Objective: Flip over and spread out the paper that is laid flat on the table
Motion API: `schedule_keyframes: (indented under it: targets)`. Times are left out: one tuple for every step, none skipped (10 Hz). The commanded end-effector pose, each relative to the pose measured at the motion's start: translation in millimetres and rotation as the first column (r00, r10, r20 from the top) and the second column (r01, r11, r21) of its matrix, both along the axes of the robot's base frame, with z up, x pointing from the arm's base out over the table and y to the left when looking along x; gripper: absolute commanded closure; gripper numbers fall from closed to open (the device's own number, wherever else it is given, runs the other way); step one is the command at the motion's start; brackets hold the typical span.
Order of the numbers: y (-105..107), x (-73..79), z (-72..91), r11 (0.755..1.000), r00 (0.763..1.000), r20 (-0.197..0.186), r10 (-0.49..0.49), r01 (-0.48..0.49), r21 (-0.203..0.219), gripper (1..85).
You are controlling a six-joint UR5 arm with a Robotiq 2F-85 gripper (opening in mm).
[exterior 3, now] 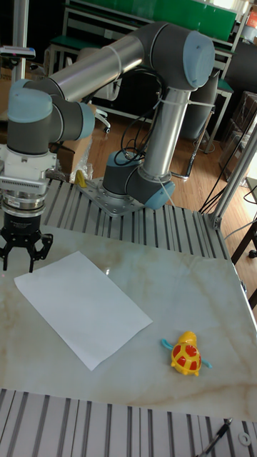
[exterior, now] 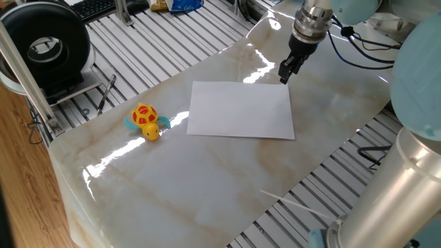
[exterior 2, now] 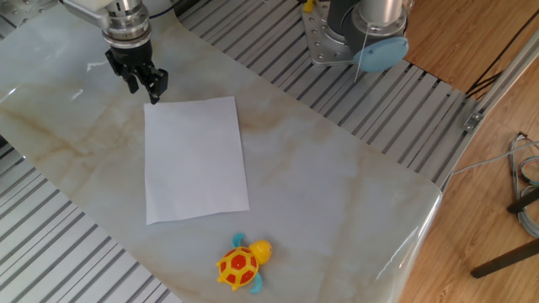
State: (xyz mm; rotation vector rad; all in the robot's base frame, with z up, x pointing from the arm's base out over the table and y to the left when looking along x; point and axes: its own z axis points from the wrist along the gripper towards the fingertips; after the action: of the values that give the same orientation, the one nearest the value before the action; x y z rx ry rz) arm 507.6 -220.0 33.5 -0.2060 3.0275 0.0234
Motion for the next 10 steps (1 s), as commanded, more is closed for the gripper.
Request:
schedule_keyframes:
  targets:
    - [3.4, 2.3, -7.1, 0.999, 1.000, 0.012, -0.004, 0.004, 0.032, 32.0]
    - [6.4, 3.8, -8.3, 0.999, 1.000, 0.015, -0.006, 0.005, 0.043, 32.0]
    - [7.0, 4.6, -9.0, 0.999, 1.000, 0.015, -0.004, 0.004, 0.043, 32.0]
    - [7.0, 5.1, -9.1, 0.999, 1.000, 0.015, -0.003, 0.002, 0.041, 32.0]
    - [6.7, 4.3, -9.1, 0.999, 1.000, 0.012, 0.000, -0.001, 0.039, 32.0]
    - [5.5, 3.4, -9.2, 0.999, 1.000, 0.011, 0.007, -0.007, 0.037, 32.0]
    - [4.1, 2.2, -9.9, 0.999, 1.000, 0.010, 0.011, -0.012, 0.035, 32.0]
    - [3.6, 1.7, -10.5, 0.999, 1.000, 0.010, 0.013, -0.013, 0.035, 32.3]
    - [3.5, 1.7, -10.8, 0.999, 1.000, 0.010, 0.013, -0.013, 0.035, 32.7]
    - [5.1, 2.2, -11.2, 0.999, 1.000, 0.012, 0.013, -0.013, 0.041, 32.7]
